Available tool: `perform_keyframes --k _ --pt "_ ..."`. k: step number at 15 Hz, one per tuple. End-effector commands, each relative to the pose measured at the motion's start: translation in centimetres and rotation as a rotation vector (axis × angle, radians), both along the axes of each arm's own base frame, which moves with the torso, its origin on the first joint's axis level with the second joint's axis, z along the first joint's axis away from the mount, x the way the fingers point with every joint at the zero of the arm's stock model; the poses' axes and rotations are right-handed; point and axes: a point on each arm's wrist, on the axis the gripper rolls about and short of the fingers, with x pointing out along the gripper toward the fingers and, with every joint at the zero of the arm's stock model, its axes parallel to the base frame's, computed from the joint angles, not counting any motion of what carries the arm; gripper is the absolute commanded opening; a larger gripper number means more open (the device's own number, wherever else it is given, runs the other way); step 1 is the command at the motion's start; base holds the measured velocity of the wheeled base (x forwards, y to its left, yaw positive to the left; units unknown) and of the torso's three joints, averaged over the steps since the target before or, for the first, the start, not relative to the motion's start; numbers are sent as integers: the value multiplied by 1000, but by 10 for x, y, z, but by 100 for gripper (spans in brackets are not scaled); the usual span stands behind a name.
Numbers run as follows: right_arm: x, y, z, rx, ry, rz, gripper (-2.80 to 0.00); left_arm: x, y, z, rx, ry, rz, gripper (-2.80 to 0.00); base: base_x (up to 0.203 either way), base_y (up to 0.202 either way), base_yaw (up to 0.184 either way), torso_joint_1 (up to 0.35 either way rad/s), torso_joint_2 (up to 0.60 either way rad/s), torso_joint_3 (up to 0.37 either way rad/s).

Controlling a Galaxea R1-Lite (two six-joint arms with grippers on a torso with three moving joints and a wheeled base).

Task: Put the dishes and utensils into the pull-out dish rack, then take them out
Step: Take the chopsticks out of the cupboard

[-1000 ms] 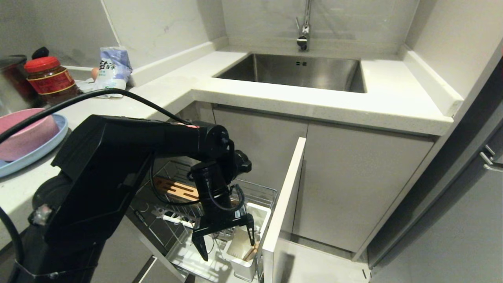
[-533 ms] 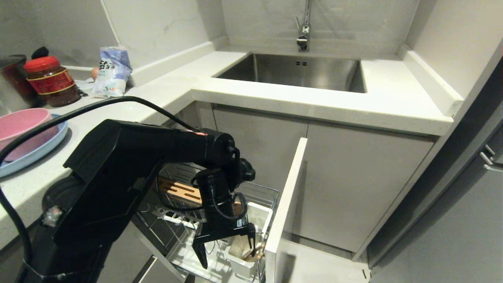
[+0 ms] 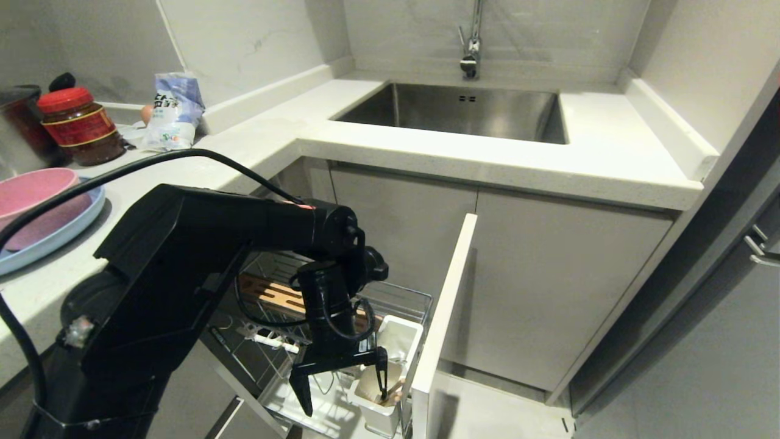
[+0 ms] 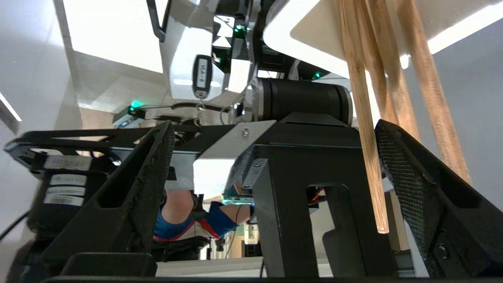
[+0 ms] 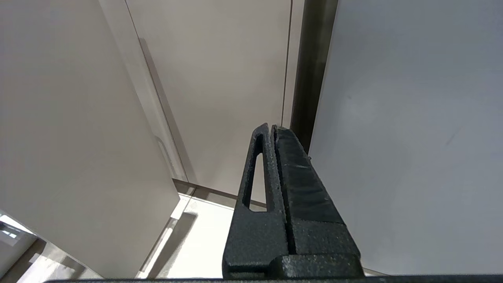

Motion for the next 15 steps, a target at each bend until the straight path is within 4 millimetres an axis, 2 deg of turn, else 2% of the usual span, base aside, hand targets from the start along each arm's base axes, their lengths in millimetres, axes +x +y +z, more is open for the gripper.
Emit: perform_keyframes --k 1,6,8,15 --pt "2 0 -7 0 25 1 -280 1 6 0 7 7 -5 0 0 0 0 0 0 0" --pt "2 0 -7 0 25 1 -280 -7 10 1 6 94 -117 0 0 0 0 0 0 0" --pt "2 0 -7 0 25 1 -280 -8 7 -5 12 119 -131 0 0 0 0 0 0 0" --pt "2 0 -7 0 25 1 -280 1 2 -13 -6 52 -96 0 0 0 0 0 0 0"
